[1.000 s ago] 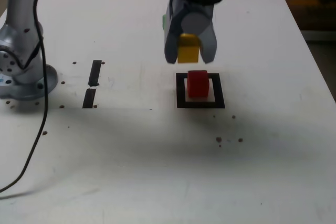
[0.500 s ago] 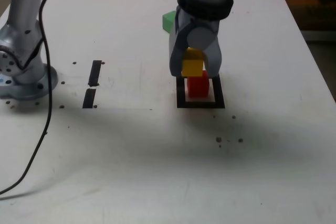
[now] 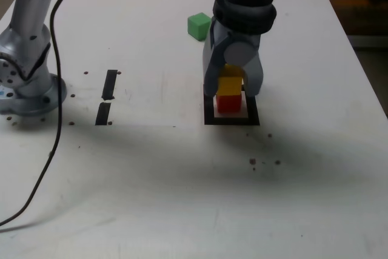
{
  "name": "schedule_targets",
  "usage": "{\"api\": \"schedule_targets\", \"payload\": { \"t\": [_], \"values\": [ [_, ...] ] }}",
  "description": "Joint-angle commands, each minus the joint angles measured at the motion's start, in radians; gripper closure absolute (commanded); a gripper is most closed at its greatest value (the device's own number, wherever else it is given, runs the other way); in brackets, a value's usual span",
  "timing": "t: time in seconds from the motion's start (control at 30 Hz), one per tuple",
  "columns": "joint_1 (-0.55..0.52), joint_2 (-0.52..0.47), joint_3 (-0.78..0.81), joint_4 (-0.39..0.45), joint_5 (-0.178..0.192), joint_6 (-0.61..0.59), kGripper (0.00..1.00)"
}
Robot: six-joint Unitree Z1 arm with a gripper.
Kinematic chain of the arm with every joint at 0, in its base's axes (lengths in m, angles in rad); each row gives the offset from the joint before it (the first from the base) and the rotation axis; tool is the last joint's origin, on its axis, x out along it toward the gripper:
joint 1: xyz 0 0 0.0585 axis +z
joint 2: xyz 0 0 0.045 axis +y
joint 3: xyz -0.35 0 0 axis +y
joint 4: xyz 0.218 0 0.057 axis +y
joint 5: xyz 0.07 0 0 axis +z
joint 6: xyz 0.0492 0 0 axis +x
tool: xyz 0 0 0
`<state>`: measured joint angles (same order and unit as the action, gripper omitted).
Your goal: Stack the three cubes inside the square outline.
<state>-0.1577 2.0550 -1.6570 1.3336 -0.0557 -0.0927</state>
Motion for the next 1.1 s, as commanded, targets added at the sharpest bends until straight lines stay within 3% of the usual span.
{"api": "schedule_targets", "payload": {
  "t": [0.0, 0.2, 0.43, 0.53, 0.77, 0.93, 1.07],
  "values": [
    [-0.002, 0.005, 0.003, -0.004, 0.005, 0.001, 0.63],
    [-0.002, 0.011, 0.001, -0.011, 0.006, 0.005, 0.54],
    [0.0, 0.015, -0.006, -0.005, -0.001, 0.022, 0.13],
    [0.003, 0.011, -0.014, 0.009, -0.001, 0.027, 0.03],
    [0.052, -0.081, -0.047, 0.118, 0.037, 0.04, 0.0],
    [0.209, -0.168, -0.041, 0.181, 0.088, 0.132, 0.0],
    [0.358, -0.179, -0.024, 0.179, 0.121, 0.184, 0.0]
  ]
}}
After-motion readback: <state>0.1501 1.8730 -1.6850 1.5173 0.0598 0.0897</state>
